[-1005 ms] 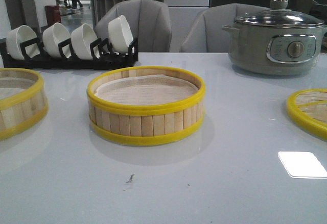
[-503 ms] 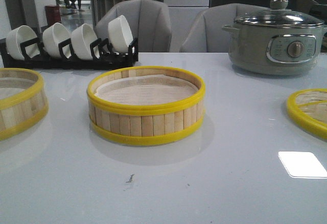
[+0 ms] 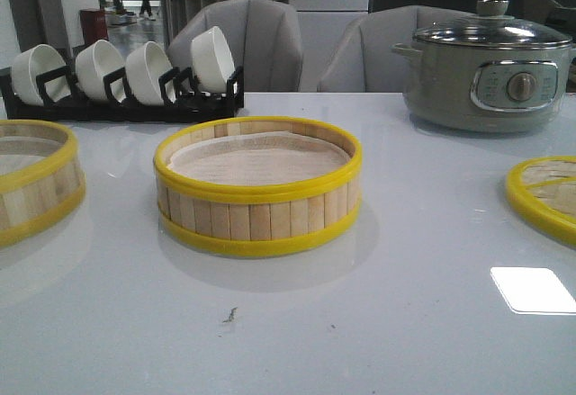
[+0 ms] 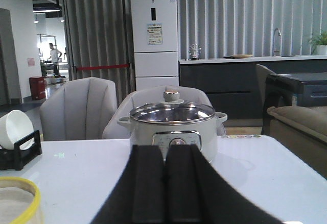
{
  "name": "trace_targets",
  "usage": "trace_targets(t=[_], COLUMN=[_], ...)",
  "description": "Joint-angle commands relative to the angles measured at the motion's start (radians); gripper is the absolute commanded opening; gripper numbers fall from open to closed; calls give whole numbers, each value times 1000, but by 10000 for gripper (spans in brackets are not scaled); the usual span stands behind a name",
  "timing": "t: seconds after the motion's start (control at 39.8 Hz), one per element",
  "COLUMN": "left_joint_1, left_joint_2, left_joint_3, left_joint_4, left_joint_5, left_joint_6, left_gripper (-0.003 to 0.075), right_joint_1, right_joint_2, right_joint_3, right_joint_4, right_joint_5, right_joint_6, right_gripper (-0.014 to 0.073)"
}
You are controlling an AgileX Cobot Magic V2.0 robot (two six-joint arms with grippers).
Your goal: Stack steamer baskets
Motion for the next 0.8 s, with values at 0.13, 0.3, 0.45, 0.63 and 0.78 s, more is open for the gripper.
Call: trace_targets(t=[0.13, 0.3, 0.45, 0.63, 0.78], left_joint_1=[-8, -8, -8, -8, -8], left_joint_2=[-16, -16, -16, -16, -16], left_joint_3=[-35, -35, -35, -35, -35], left_joint_4=[29, 75, 91, 91, 91], left_joint_5=[-71, -73, -73, -71, -67], left_joint_6=[-3, -3, -3, -3, -3], left_gripper=[86, 86, 86, 86, 86], right_joint_1=[-1, -1, -1, -1, -1], right_joint_2=[56, 280, 503, 687, 751], right_joint_3=[-263, -443, -563, -635, -638], right_joint_4=[-124, -128, -128, -113, -83], right_joint_5=[284, 436, 461, 466, 448], right_joint_6=[-8, -8, -8, -8, -8], right_gripper=[65, 65, 65, 65, 65])
